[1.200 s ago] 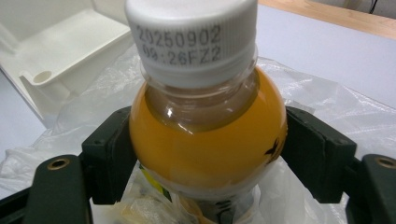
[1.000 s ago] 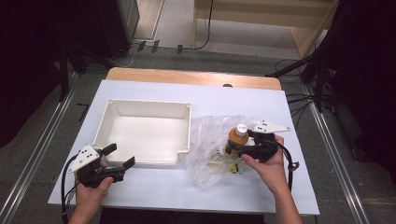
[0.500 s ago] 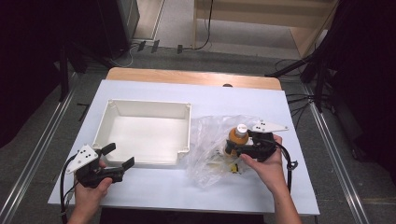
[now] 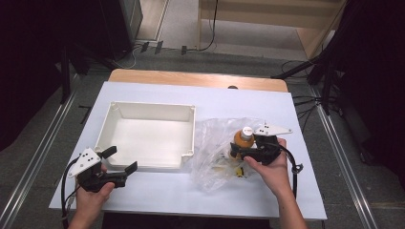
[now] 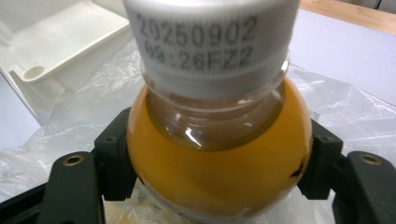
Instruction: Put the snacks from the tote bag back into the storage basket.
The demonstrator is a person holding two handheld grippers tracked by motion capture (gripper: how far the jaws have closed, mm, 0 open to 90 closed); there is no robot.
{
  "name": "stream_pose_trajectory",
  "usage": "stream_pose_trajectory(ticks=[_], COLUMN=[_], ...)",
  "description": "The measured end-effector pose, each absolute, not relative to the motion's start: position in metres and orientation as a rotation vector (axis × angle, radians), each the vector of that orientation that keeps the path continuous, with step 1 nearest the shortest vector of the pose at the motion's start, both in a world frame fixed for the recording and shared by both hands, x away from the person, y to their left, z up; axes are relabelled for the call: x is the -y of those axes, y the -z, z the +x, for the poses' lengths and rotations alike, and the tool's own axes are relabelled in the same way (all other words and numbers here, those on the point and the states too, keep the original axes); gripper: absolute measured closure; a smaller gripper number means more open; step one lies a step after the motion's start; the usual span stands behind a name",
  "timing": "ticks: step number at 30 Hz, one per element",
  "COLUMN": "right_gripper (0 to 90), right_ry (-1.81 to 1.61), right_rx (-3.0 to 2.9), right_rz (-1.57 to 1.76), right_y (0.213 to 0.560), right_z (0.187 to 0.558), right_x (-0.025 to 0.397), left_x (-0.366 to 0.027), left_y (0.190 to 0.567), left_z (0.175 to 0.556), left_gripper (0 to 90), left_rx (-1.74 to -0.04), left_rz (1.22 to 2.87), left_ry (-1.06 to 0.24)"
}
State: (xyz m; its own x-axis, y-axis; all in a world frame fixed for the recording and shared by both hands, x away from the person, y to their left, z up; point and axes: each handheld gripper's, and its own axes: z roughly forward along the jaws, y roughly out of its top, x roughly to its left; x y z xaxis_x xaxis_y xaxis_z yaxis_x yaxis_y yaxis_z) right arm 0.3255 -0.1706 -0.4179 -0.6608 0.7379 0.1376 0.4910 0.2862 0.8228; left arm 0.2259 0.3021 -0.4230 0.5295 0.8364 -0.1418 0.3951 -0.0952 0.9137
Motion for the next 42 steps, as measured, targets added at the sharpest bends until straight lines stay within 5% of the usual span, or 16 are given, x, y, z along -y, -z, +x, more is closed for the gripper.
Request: stream_pose_trajectory(ticks=[42], right_gripper=[30.7], right_ry=[-1.305], right_rx=[-2.304], right_rz=[1.067], right_y=[0.354], right_z=[0.336], right_x=[0.131], left_x=[-0.310], left_y=[0.421], left_z=[0.223], left_gripper=[4.2], left_rx=[-1.058], left_rz=[1.679], left_ry=[-0.523])
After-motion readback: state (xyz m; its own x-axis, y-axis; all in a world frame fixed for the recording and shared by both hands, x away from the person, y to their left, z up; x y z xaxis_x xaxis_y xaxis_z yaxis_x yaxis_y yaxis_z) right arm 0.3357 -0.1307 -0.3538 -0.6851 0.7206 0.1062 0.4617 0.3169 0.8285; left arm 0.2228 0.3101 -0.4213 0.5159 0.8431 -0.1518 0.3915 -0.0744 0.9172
